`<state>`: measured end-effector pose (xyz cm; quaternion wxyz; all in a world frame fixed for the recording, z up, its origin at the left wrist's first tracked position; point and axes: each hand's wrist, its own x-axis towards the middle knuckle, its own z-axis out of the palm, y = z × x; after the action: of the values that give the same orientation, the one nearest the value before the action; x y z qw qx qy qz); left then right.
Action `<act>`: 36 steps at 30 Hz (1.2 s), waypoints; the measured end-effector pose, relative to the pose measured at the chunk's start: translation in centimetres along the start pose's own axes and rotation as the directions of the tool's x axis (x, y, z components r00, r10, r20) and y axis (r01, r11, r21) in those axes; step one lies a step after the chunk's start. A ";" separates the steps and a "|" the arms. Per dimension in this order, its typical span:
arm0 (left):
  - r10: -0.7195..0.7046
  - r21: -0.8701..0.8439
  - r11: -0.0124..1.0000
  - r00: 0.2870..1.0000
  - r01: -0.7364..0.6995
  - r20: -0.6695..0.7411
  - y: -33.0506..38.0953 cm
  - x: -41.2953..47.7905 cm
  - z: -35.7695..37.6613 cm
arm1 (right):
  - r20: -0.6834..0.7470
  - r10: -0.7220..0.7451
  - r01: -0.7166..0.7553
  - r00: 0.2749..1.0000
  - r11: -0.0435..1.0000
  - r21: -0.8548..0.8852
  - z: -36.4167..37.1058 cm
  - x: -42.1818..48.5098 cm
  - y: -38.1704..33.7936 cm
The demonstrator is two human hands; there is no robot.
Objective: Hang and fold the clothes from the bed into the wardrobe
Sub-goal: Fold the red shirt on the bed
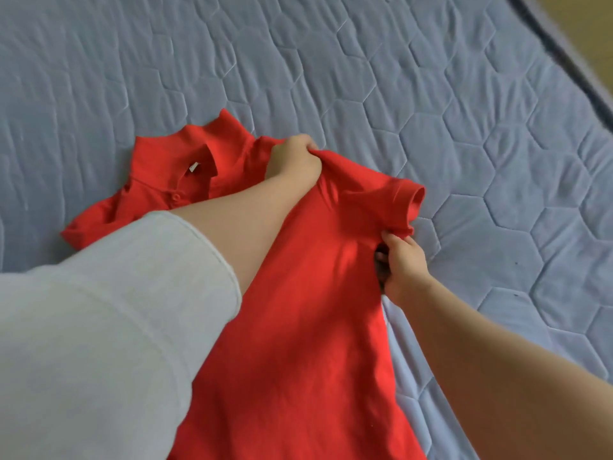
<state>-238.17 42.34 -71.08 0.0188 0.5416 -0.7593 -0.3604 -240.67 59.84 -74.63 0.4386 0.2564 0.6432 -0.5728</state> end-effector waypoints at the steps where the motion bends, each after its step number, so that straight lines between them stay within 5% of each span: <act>1: -0.122 -0.236 0.964 0.992 0.123 0.019 -0.1 0.0 0.1 | -0.014 0.043 -0.042 0.999 0.998 0.052 0.0 -0.1 -0.3; 3: -0.242 -0.472 0.843 0.966 0.257 0.093 -0.7 -0.4 0.8 | -0.034 0.095 -0.089 0.995 0.985 0.148 -0.1 -0.4 -0.5; 8: 0.042 -0.422 0.902 0.950 0.097 0.309 -1.5 -2.5 2.6 | -0.051 0.067 -0.058 0.996 0.987 0.151 0.2 -0.8 -0.4; 11: 0.024 -0.526 0.833 0.938 0.173 0.347 -1.6 -3.4 2.0 | -0.003 -0.066 0.066 0.998 0.997 0.030 0.7 -1.6 -0.6; 13: -0.035 -0.640 0.717 0.932 0.275 0.360 -2.1 -3.2 1.1 | 0.068 -0.268 0.274 0.961 0.957 -0.098 1.5 -2.6 -1.0; 15: -0.082 -0.732 0.554 0.901 0.397 0.426 -2.7 -3.5 -0.2 | 0.172 -0.562 0.585 0.809 0.740 -0.331 2.4 -3.7 -1.5; 17: -0.128 -0.771 0.407 0.867 0.489 0.482 -4.0 -3.9 -1.5 | 0.420 -0.716 0.798 0.557 0.322 -0.510 3.3 -4.7 -1.5; 18: -0.155 -0.773 0.352 0.847 0.528 0.508 -4.8 -4.0 -2.1 | 0.569 -0.677 0.830 0.468 0.116 -0.545 3.6 -5.0 -1.3; 21: -0.116 -0.746 0.274 0.791 0.607 0.600 -6.4 -4.8 -3.9 | 0.830 -0.348 0.782 0.437 -0.309 -0.541 3.8 -5.2 0.1; 23: -0.052 -0.736 0.303 0.782 0.605 0.621 -7.0 -5.4 -4.0 | 0.865 -0.207 0.763 0.457 -0.409 -0.501 3.6 -4.8 1.0; 28: -0.331 -0.706 0.593 0.917 0.387 0.225 -8.2 -5.2 -3.1 | 0.779 -0.150 0.719 0.608 -0.312 -0.621 2.3 -4.7 2.8; 30: -0.301 -0.519 0.808 0.953 0.279 0.044 -9.3 -5.0 -3.1 | 0.716 -0.177 0.677 0.675 -0.236 -0.697 1.7 -4.9 3.3; 32: -0.086 -0.047 0.996 0.990 0.081 -0.114 -9.7 -5.7 -3.5 | 0.675 -0.215 0.643 0.706 -0.206 -0.738 1.2 -5.1 3.5; 34: 0.239 0.346 0.927 0.940 -0.146 -0.243 -9.7 -7.2 -3.6 | 0.626 -0.302 0.617 0.719 -0.136 -0.775 0.9 -5.1 3.7; 36: 0.437 0.439 0.831 0.889 -0.341 -0.137 -9.3 -8.6 -3.3 | 0.527 -0.388 0.582 0.756 0.029 -0.813 0.7 -5.5 3.8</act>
<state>-225.77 46.33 -70.82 0.0685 0.4049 -0.9040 -0.1190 -234.68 60.87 -71.87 0.3251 -0.3483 0.8592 -0.1866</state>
